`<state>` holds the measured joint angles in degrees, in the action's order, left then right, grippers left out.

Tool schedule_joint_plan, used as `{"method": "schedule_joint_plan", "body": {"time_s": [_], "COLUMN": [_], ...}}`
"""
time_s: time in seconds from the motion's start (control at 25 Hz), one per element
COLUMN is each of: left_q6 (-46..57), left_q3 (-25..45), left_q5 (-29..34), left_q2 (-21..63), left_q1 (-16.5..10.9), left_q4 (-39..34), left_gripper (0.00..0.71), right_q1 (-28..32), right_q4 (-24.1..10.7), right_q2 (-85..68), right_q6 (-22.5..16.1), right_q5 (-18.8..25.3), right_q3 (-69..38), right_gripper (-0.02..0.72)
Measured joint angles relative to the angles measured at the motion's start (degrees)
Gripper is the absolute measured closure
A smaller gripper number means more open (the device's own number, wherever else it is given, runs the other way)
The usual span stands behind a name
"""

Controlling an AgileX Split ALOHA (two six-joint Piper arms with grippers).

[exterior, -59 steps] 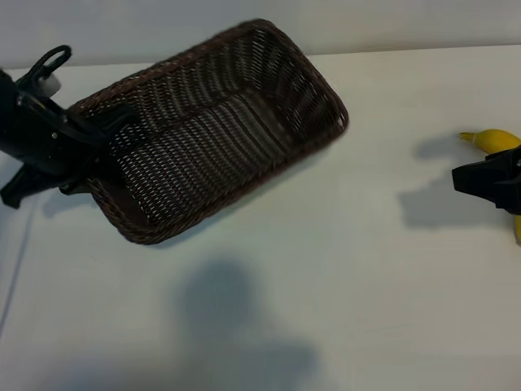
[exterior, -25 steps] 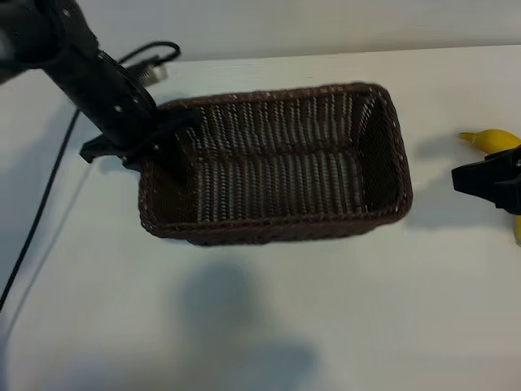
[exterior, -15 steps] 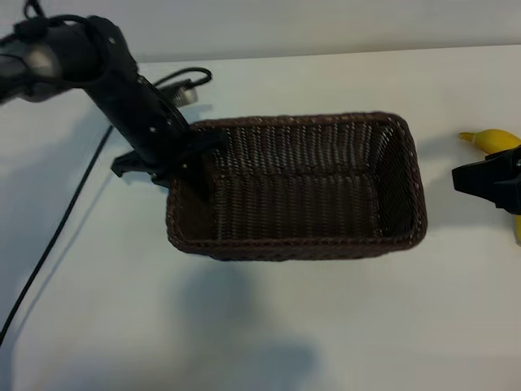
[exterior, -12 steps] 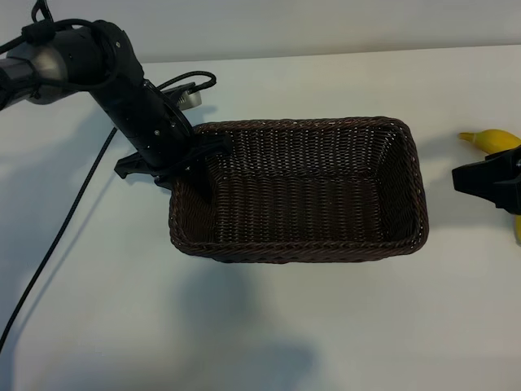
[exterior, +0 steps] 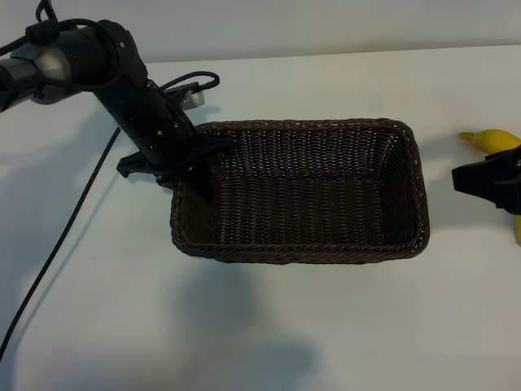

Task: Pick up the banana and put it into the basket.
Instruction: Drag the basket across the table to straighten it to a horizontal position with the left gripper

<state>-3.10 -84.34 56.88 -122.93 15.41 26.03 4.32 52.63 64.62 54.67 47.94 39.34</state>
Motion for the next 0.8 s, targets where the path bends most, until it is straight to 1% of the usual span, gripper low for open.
{"method": "schedule_joint_plan", "body": {"time_s": [0.04,0.12,0.24,0.36,0.44,0.52,0.8], "left_q6": [0.14,0.67,1.08,1.08,1.08,1.08,2.14], "left_q3": [0.00,0.00,0.00,-0.07,-0.22,-0.35,-0.39], "left_q5": [0.00,0.00,-0.06,0.31,0.58,0.72,1.45], "left_q2": [0.00,-0.06,-0.18,-0.18,-0.18,-0.18,1.69], "left_q1": [0.00,0.00,0.04,0.11,0.18,0.18,0.13], "left_q4": [0.00,0.63,1.39,2.43,2.49,2.34,-0.54], "left_gripper": [0.535,0.475,0.332,0.232,0.202,0.189,0.183], "right_q1": [0.00,0.00,0.00,0.00,0.00,0.00,0.00], "right_q4": [0.00,0.00,0.00,0.00,0.00,0.00,0.00], "right_q2": [0.00,0.00,0.00,0.00,0.00,0.00,0.00], "right_q6": [0.00,0.00,0.00,0.00,0.00,0.00,0.00], "right_q5": [0.00,0.00,0.00,0.00,0.00,0.00,0.00], "right_q3": [0.00,0.00,0.00,0.00,0.00,0.00,0.00], "right_gripper": [0.178,0.178,0.178,0.178,0.178,0.178,0.178]}}
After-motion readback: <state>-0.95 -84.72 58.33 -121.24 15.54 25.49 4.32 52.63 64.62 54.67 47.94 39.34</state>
